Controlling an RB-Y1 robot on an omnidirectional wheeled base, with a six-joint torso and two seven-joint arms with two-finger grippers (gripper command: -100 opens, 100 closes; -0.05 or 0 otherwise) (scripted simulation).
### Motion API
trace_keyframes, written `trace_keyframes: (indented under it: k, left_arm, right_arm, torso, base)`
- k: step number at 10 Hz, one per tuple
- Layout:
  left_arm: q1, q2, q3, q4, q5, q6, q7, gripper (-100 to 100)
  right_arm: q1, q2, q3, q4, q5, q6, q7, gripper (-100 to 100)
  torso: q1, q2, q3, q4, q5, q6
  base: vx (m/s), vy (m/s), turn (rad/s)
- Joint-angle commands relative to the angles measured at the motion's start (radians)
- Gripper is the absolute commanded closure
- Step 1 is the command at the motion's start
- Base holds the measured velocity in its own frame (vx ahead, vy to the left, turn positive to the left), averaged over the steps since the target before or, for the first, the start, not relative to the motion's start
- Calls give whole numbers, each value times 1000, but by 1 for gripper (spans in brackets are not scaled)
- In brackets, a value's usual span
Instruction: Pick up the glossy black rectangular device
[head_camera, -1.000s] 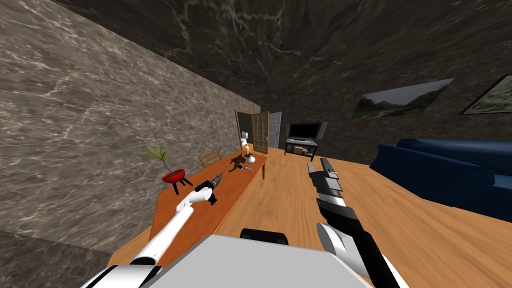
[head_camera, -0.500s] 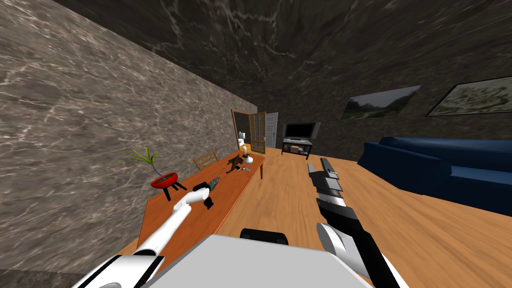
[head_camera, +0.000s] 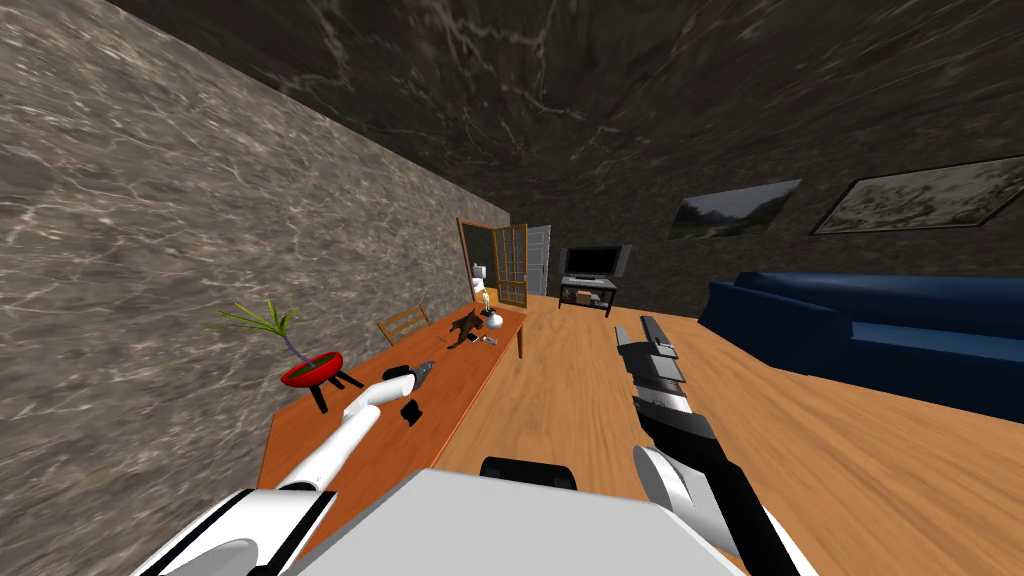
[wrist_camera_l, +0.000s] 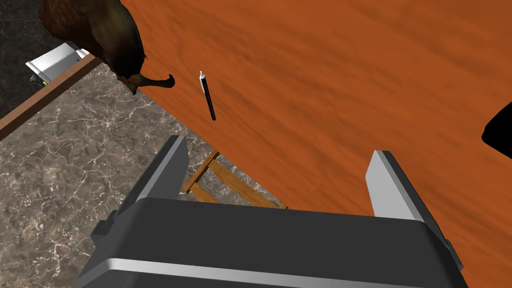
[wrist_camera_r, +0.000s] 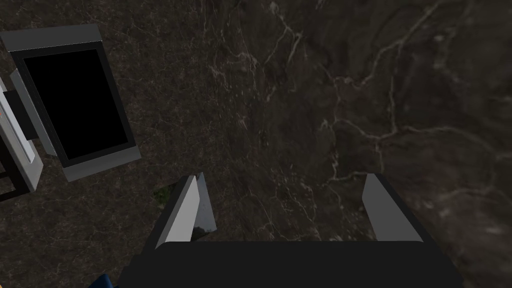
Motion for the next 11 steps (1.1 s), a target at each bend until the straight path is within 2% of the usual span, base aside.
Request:
trace_keyframes:
  k: [1, 2, 4, 5, 6, 7, 8, 10, 11]
  left_arm:
    - [-12, 10, -2, 50, 18, 21, -18, -100]
    - [-33, 25, -4, 81, 39, 64, -41, -100]
    - [-33, 25, -4, 118, 39, 64, -41, -100]
    - [-53, 38, -6, 148, 60, 105, -64, -100]
    - [-53, 38, -6, 175, 60, 105, -64, -100]
    - [-71, 51, -8, 216, 79, 145, -85, -100]
    - [-71, 51, -8, 246, 79, 145, -85, -100]
    - [-101, 75, -15, 328, 114, 210, -127, -100]
    - [-101, 75, -15, 354, 114, 218, -127, -100]
  right_arm:
    - [0, 0, 0, 0, 0, 0, 0, 0]
    - [0, 0, 0, 0, 0, 0, 0, 0]
    - [0, 0, 0, 0, 0, 0, 0, 0]
    - [0, 0, 0, 0, 0, 0, 0, 0]
    - [0, 0, 0, 0, 0, 0, 0, 0]
    - [0, 0, 0, 0, 0, 0, 0, 0]
    - [0, 0, 0, 0, 0, 0, 0, 0]
    - [0, 0, 0, 0, 0, 0, 0, 0]
    - [0, 0, 0, 0, 0, 0, 0, 0]
  torso:
    - [0, 0, 0, 0, 0, 0]
    - [0, 0, 0, 0, 0, -1]
    - [1, 0, 0, 0, 0, -1]
    - [0, 0, 0, 0, 0, -1]
    - [0, 0, 0, 0, 0, 0]
    - [0, 0, 0, 0, 0, -1]
    - [1, 0, 0, 0, 0, 0]
    - [1, 1, 0, 0, 0, -1]
    - [2, 1, 1, 0, 0, -1]
  base:
    - [1, 13, -86]
    - [0, 16, -107]
    - [0, 13, -37]
    - [-1, 11, -119]
    - [-1, 15, -68]
    - [-2, 21, -126]
    - [-1, 22, -61]
    - [-11, 34, -113]
    - [-12, 40, -66]
